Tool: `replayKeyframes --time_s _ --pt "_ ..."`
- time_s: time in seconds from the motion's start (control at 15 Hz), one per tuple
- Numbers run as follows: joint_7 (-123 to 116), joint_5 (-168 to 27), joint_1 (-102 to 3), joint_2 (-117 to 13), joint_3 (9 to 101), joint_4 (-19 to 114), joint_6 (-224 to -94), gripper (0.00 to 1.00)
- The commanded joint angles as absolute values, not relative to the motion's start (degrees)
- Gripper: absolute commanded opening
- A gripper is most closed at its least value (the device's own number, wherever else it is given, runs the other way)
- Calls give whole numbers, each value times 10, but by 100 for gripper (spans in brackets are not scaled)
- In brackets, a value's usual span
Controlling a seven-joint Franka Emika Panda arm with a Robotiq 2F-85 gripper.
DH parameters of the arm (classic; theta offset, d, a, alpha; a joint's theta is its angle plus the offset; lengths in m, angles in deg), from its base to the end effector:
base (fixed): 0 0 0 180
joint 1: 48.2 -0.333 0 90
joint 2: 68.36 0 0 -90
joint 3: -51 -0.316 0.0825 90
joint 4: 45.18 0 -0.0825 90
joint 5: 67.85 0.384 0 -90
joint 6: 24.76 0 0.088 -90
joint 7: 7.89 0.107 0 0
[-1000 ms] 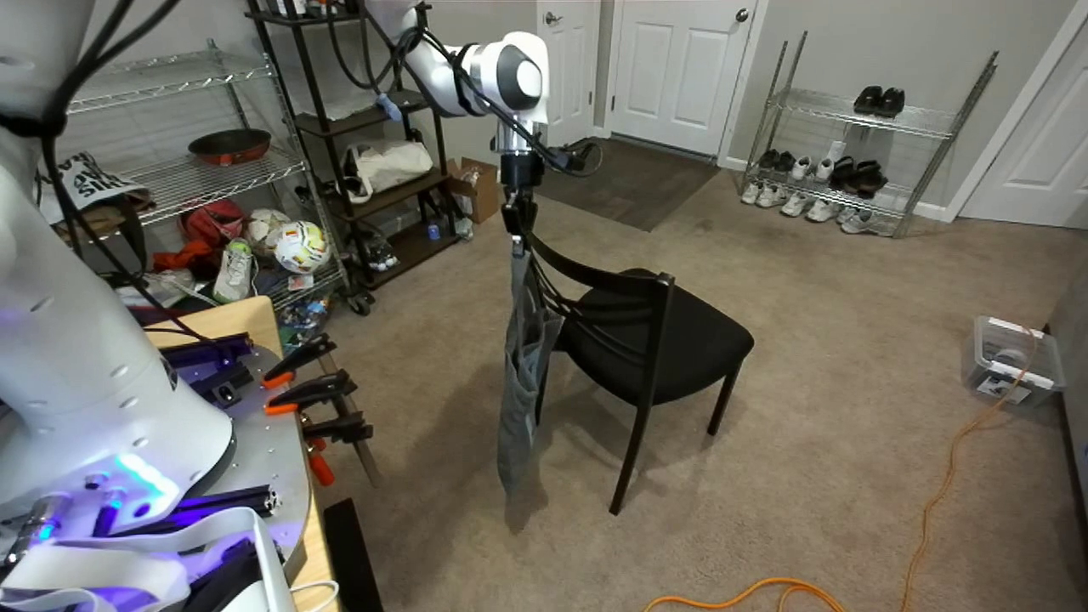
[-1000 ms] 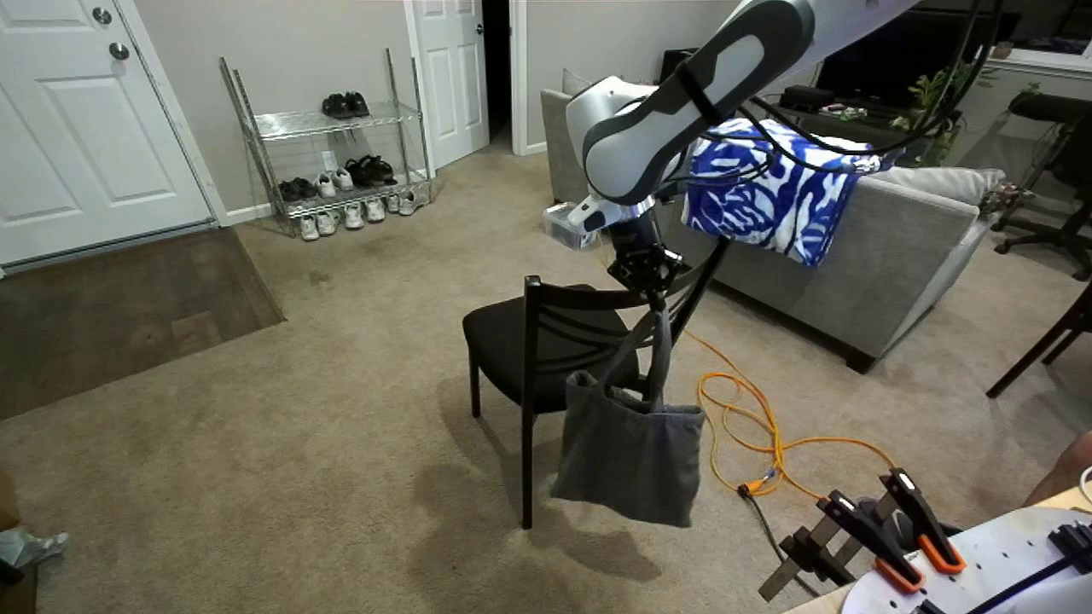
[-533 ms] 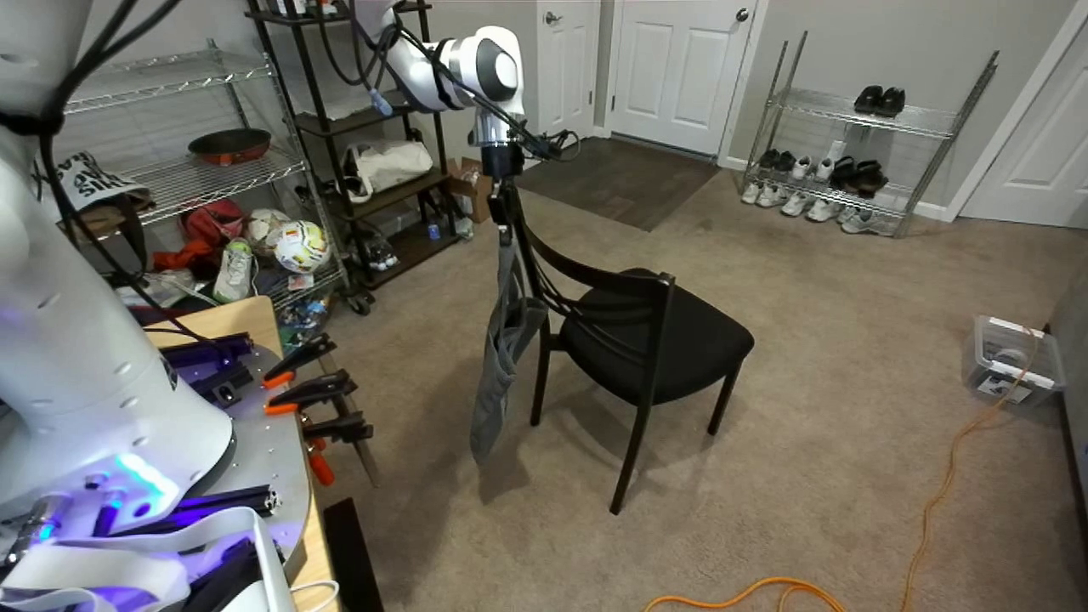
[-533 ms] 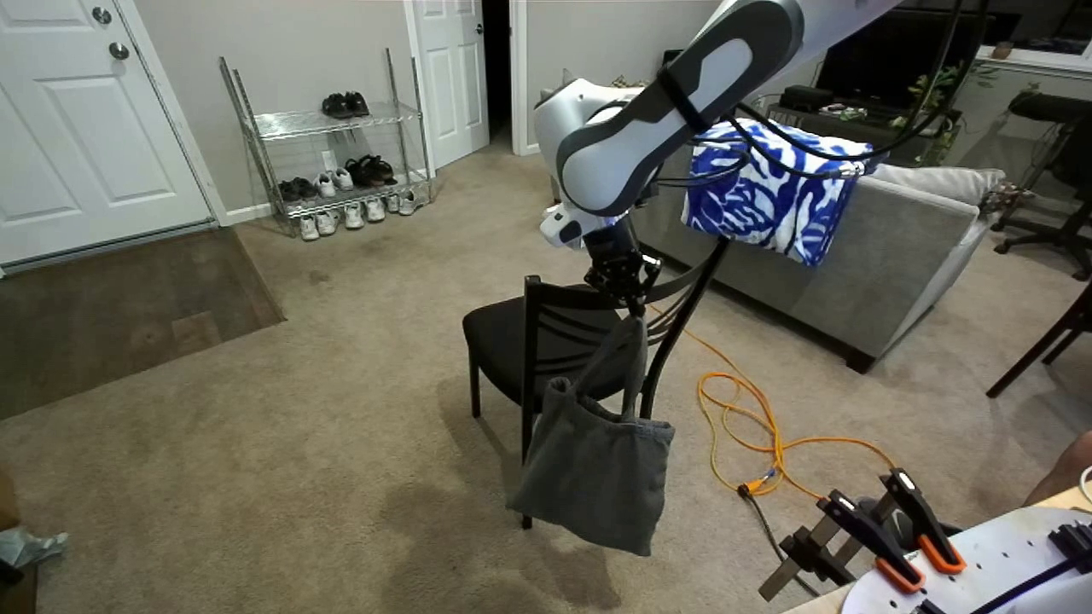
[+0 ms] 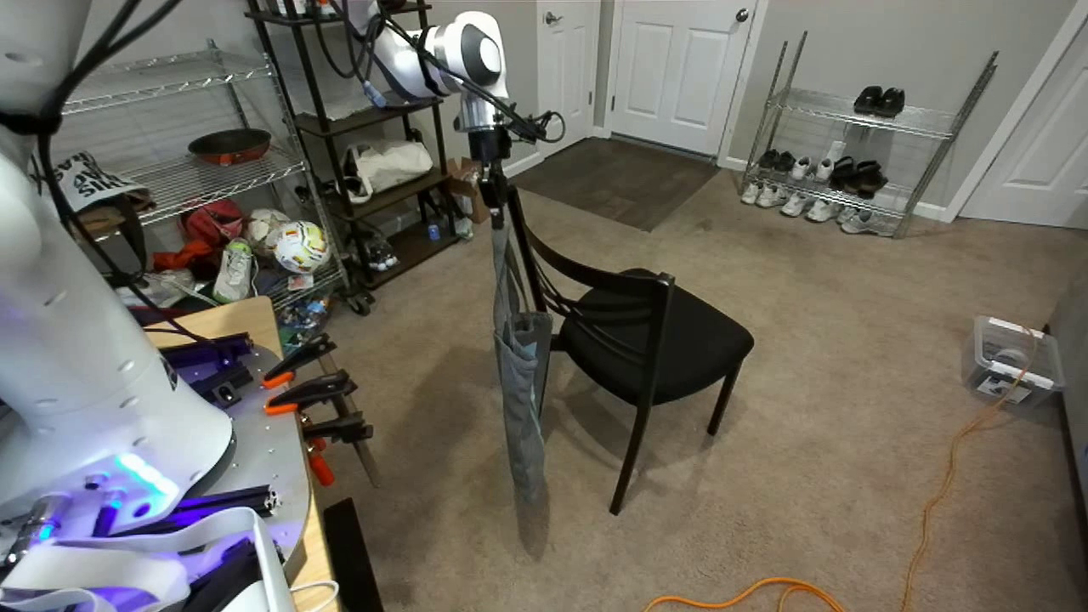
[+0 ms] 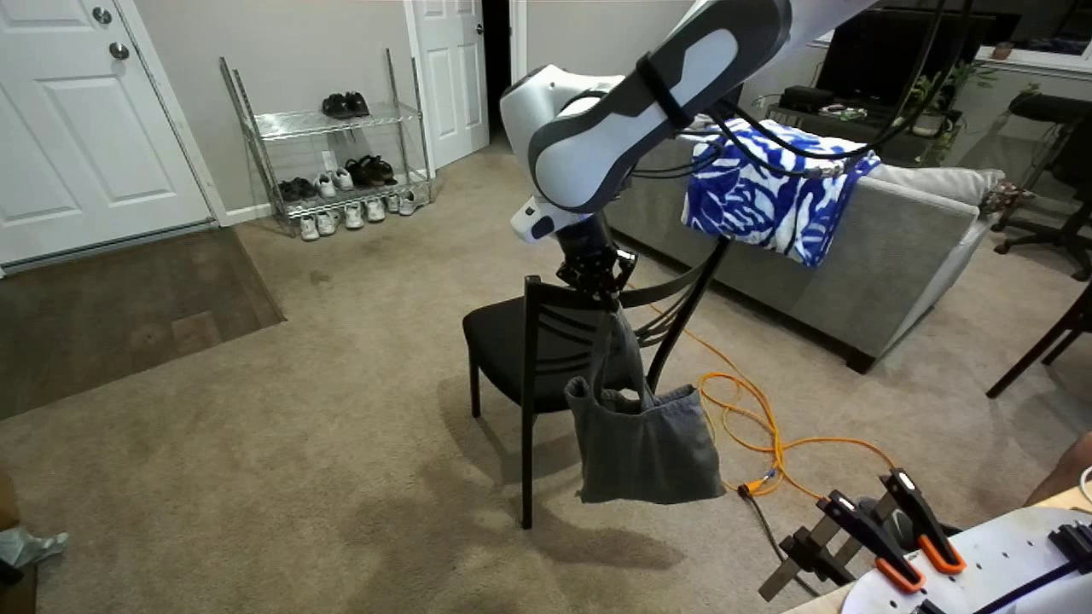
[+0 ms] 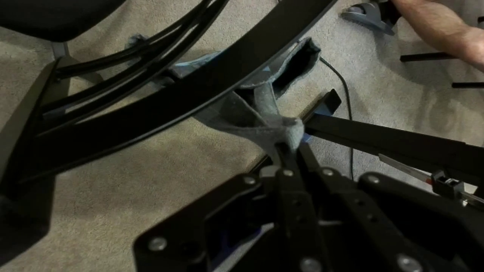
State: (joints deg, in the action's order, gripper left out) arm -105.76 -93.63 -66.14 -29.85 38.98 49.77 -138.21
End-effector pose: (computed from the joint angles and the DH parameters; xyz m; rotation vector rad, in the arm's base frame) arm 0.5808 0.2890 0.2031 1.0254 2.8796 -0.6203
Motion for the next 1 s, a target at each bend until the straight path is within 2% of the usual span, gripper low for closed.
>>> replayKeyframes --time_s 0.0,0.6,0.67,0.93 --pt "-1054 -948 -677 -284 389 456 -1366 2" --pt "-1057 -958 -688 -251 393 414 -1379 2" --pt "-1057 -957 -688 -247 393 411 -1379 6" --pt "-1057 -957 -688 -244 393 411 -1379 6"
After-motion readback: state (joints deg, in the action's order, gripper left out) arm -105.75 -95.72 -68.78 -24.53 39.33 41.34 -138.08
